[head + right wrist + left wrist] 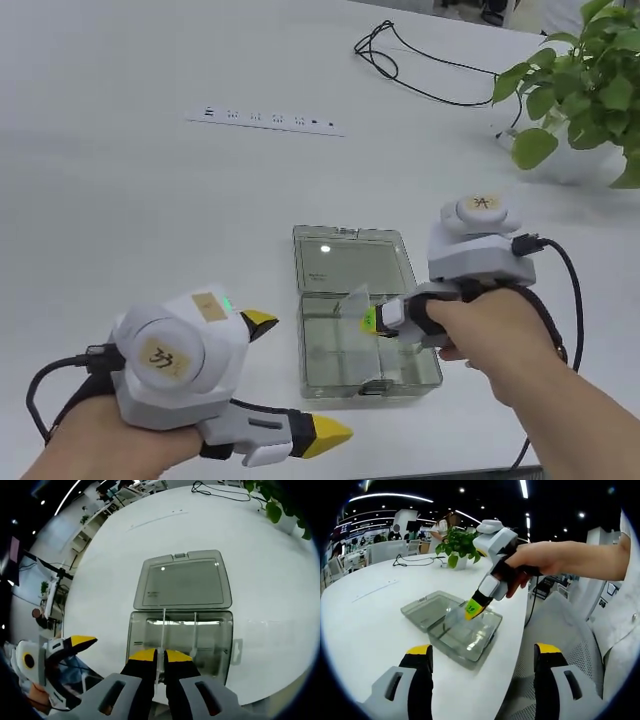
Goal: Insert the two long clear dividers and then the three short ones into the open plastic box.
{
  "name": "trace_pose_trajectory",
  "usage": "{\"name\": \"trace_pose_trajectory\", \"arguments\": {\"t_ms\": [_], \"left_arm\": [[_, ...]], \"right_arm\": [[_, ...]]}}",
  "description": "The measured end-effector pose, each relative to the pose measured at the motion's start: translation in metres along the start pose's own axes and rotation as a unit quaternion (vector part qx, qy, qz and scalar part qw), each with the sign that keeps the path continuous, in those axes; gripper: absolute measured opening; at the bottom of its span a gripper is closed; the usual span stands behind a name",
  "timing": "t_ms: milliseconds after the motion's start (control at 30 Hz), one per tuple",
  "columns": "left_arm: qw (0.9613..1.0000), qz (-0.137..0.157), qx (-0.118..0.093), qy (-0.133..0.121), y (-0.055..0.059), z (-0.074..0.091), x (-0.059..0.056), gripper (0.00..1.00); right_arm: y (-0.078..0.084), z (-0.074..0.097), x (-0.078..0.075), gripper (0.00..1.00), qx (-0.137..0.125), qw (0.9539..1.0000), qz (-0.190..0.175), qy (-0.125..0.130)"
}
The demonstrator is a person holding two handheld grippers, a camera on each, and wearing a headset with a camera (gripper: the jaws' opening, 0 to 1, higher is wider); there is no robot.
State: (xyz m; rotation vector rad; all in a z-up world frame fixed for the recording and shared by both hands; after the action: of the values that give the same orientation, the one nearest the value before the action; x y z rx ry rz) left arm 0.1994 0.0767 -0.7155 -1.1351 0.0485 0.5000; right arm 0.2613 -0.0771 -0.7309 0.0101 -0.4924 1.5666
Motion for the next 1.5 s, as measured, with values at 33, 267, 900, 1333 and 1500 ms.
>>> {"name": "trace_pose_trajectory", "arguments": {"t_ms": [33,267,900,1333,1500], "left_arm": [[1.0000,0.000,0.000,0.000,0.000,0.000,0.000,0.84],[1.0000,0.006,0.001,-0.001,0.002,0.000,0.002,0.84],[1.0000,0.009,0.003,-0.001,0.003,-0.003,0.000,0.83],[0.9998,0.017,0.003,-0.005,0.005,-0.002,0.002,0.82],[0.9998,0.017,0.006,-0.005,0.005,-0.003,0.003,0.82]], "right_arm": [[0.000,0.000,0.000,0.06,0.000,1.0000,0.000,0.001],[0.000,-0.001,0.001,0.06,-0.003,0.9999,0.009,0.004],[0.002,-0.009,0.011,0.07,0.007,0.9952,0.095,0.022],[-0.004,-0.002,0.010,0.06,0.006,0.9953,0.095,0.020],[-0.004,-0.002,0.008,0.06,0.007,0.9949,0.098,0.024]]}}
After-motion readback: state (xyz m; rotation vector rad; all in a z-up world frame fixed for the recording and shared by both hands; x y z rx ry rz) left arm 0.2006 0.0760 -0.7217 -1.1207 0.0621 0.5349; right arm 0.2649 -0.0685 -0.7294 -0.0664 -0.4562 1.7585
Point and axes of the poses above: the centre of the closed fingertips' face, and the gripper's own axes: z roughly backward along the fingers, x roughly to its left, y roughly out of its underside, the point moved 7 cm from there along z, roughly backward along the fingers, and after that the axes turned 5 degrees about y, right-handed, at the moved point
